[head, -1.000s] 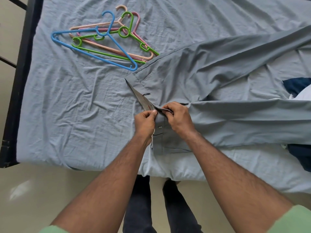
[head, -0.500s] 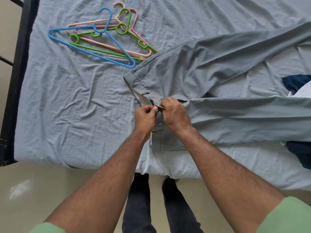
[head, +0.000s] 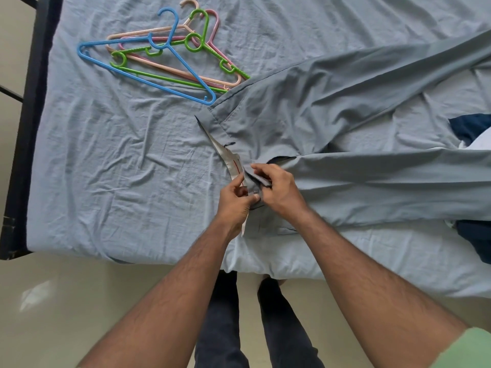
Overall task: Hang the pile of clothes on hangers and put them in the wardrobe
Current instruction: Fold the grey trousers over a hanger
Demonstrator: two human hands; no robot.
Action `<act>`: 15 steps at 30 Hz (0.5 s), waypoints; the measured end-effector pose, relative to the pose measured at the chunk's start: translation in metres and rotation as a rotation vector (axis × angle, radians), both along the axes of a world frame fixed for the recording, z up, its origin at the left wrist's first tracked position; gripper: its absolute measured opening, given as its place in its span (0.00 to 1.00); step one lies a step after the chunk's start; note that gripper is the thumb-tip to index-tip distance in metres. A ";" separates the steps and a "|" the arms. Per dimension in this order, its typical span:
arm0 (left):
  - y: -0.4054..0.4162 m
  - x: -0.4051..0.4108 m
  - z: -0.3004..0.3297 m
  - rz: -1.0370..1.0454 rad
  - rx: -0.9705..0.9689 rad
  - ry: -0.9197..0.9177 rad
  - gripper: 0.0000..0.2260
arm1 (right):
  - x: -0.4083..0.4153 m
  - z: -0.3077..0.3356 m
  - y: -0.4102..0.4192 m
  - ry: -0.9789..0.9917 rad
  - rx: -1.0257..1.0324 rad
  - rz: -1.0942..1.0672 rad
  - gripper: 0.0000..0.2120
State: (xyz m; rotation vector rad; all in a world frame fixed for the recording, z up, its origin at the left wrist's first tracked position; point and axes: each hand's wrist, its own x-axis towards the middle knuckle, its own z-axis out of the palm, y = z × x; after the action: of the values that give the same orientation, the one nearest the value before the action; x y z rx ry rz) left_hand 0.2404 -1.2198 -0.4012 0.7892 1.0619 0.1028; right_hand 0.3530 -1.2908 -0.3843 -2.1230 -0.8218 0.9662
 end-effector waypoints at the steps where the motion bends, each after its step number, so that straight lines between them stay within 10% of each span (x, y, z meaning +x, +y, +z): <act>1: 0.000 0.000 -0.001 0.015 -0.002 0.017 0.27 | -0.001 -0.001 -0.004 0.039 0.009 -0.036 0.27; 15: 0.001 0.000 -0.001 0.167 0.076 0.174 0.07 | -0.007 -0.007 -0.019 -0.017 0.089 -0.202 0.08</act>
State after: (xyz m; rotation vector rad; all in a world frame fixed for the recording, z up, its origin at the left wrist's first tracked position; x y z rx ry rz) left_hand 0.2407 -1.2188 -0.4018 0.7868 1.2946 0.2209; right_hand 0.3463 -1.3095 -0.3915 -2.0936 -0.6322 0.7928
